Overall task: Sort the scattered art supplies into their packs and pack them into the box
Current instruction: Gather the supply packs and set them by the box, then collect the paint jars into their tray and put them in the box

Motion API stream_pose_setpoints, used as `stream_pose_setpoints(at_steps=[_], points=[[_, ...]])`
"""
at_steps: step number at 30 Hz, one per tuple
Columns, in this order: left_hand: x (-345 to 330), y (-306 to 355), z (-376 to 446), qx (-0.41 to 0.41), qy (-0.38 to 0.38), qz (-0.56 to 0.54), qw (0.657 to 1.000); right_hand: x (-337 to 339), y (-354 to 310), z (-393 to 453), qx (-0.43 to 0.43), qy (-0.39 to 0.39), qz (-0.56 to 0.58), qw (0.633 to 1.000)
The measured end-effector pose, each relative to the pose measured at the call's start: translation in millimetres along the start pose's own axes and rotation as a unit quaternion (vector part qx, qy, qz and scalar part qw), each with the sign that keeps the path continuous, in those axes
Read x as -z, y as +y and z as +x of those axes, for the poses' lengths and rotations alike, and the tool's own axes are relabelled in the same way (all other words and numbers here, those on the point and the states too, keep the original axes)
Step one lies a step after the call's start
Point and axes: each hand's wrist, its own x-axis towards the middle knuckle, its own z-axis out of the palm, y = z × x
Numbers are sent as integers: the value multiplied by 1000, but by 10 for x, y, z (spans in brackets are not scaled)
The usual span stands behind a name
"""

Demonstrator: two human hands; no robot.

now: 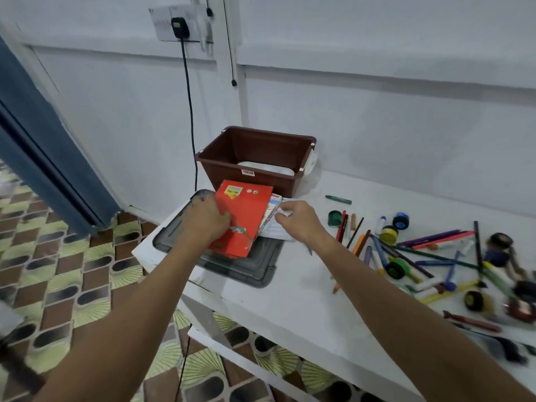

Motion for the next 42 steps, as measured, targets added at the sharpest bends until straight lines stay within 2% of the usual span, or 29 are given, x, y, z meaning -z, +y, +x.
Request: stream_pose_setpoints(at_steps=[4, 8, 12, 17, 20, 25, 31, 36, 42], points=[[-71, 256, -93, -40, 40, 40, 998, 266, 101, -128, -7, 26, 8, 1000], [-157, 666, -272, -144, 44, -15, 989, 647, 316, -386, -27, 33, 17, 999], [-298, 1271, -645, -238, -72, -86, 965, 1149, 659, -869, -51, 65, -4, 997], [-477, 1778, -1200, -319, -242, -35, 916, 1719, 1091, -1693, -111, 92, -91, 985], [-532, 1774, -1395, -315, -300, -7, 900, 1865, 1300, -2203, -156, 107, -109, 976], [-646, 1503, -1679, -311, -343, 16, 886, 1813, 1587, -2760, -193, 130, -172, 957], [-828, 1406, -1774, -289, -304, -60, 906, 1650, 1680, -2901, -187, 180, -137, 956], [-846, 1344, -1724, -269, -300, -59, 913, 1638, 1683, -2867, -180, 169, -150, 957], [-756, 1463, -1554, -252, -261, -78, 929, 1598, 1514, -2561, -117, 170, -156, 966]])
